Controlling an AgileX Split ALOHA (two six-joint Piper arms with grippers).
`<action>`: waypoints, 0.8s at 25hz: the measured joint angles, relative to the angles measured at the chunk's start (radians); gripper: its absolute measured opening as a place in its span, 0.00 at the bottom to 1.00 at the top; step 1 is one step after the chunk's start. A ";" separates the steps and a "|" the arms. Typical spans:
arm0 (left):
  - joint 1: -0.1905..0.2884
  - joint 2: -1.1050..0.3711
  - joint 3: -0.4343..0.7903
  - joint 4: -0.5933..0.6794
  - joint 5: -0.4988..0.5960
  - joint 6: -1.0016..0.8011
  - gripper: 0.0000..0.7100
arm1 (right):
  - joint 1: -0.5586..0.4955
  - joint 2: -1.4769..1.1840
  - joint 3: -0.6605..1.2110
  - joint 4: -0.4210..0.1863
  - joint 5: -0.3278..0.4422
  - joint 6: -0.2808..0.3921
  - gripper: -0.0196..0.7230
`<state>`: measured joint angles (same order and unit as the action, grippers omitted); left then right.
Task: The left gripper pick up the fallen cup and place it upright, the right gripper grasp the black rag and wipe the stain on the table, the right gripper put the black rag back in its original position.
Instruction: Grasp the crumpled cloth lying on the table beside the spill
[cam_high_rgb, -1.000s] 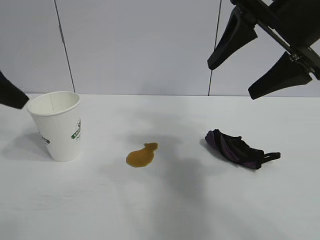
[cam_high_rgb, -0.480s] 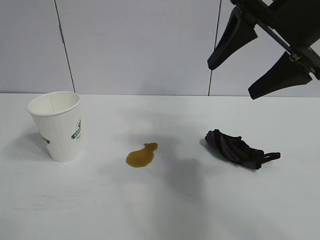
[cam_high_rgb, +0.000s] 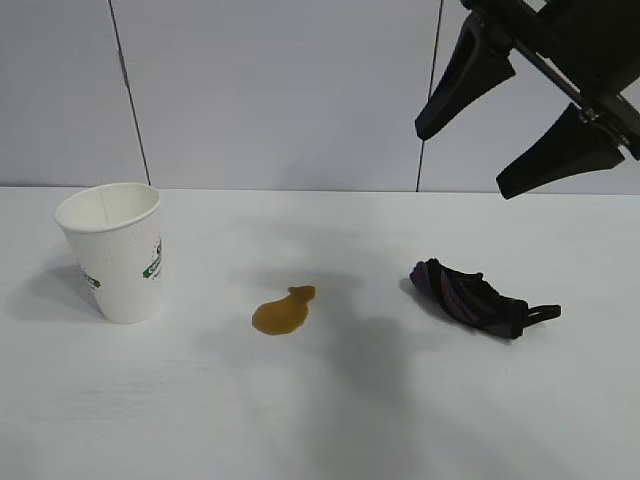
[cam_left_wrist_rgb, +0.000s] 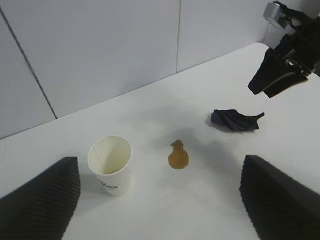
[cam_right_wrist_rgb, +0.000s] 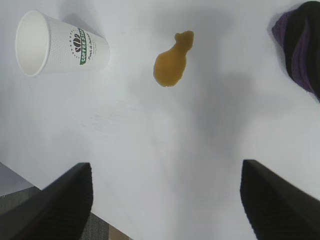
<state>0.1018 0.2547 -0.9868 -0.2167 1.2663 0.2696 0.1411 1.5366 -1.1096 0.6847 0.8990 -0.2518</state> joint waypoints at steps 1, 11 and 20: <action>0.000 -0.019 0.000 0.056 0.008 -0.051 0.87 | 0.000 0.000 0.000 0.000 0.000 0.000 0.78; 0.000 -0.189 0.251 0.295 0.018 -0.251 0.85 | 0.000 0.000 0.000 0.000 0.002 0.000 0.78; 0.000 -0.223 0.458 0.295 0.006 -0.259 0.85 | 0.000 0.000 0.000 0.000 0.002 0.000 0.78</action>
<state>0.1018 0.0318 -0.5286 0.0783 1.2721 0.0109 0.1411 1.5366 -1.1096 0.6847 0.9008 -0.2518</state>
